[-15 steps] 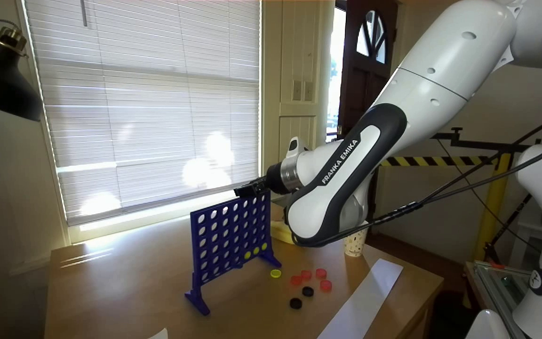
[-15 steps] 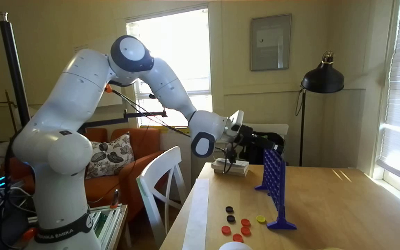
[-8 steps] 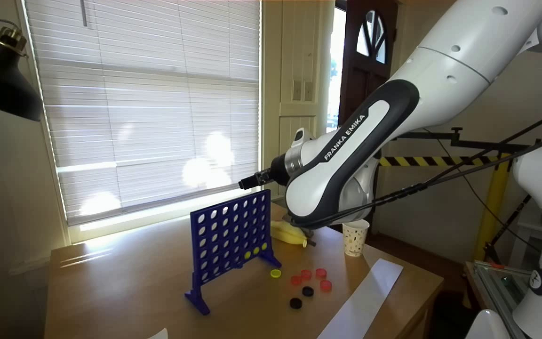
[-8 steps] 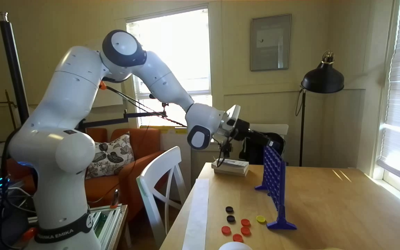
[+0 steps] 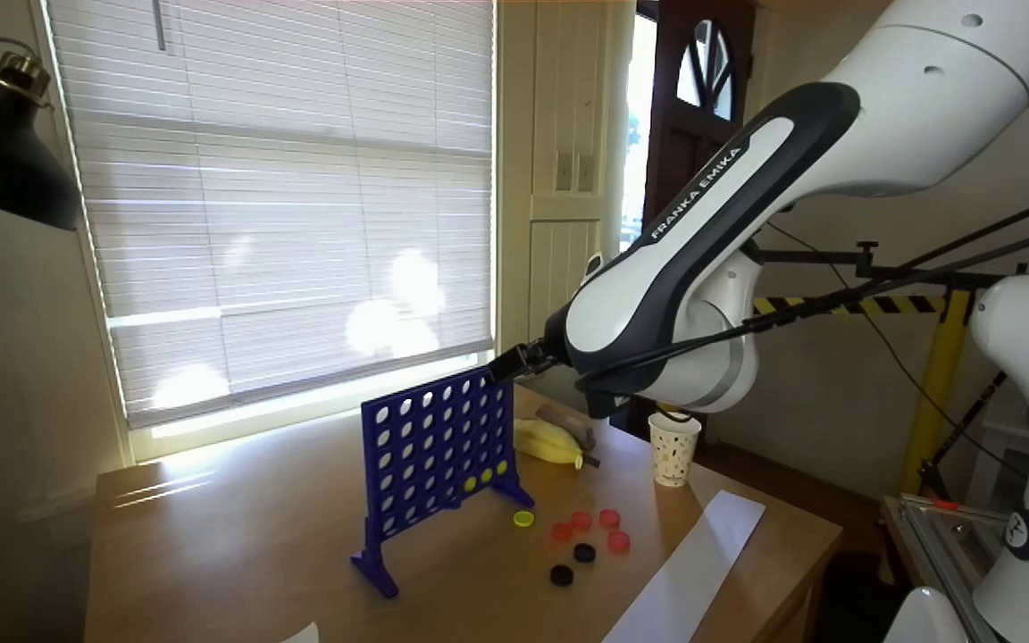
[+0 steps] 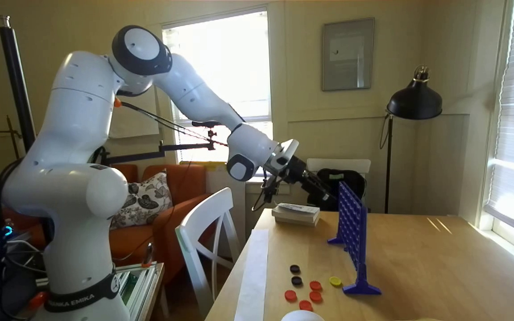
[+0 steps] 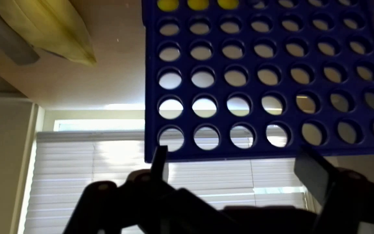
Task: Place one yellow ring in the fifth line of the blue object
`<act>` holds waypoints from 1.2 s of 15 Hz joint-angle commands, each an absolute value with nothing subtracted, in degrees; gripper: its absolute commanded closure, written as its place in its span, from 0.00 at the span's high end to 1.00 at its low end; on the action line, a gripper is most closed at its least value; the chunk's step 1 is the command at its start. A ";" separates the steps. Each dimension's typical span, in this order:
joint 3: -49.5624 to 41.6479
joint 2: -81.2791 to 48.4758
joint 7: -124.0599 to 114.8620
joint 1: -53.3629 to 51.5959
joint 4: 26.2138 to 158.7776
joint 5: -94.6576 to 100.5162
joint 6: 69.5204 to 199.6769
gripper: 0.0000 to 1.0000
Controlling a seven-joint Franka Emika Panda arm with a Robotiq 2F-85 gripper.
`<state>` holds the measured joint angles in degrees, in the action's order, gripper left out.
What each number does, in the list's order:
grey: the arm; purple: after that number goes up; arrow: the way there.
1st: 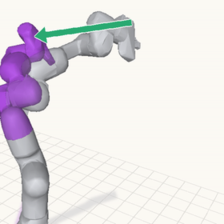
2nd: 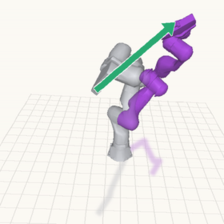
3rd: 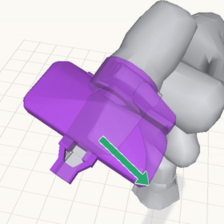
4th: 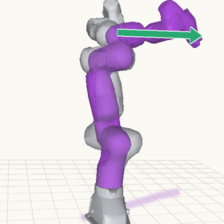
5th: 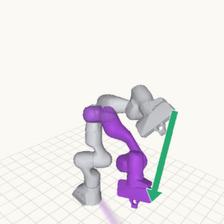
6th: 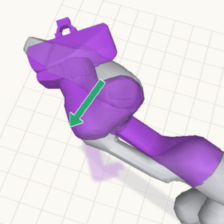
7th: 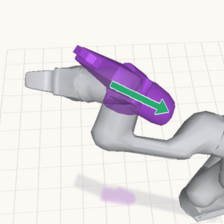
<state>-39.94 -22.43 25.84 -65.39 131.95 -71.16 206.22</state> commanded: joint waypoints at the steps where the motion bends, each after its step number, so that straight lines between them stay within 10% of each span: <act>1: -43.49 -16.64 36.89 -70.12 136.84 -81.31 201.58 1.00; 18: -50.39 -8.18 64.15 -72.41 146.73 -87.74 189.85 1.00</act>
<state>-49.54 -10.81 60.70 -72.12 145.31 -87.67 192.43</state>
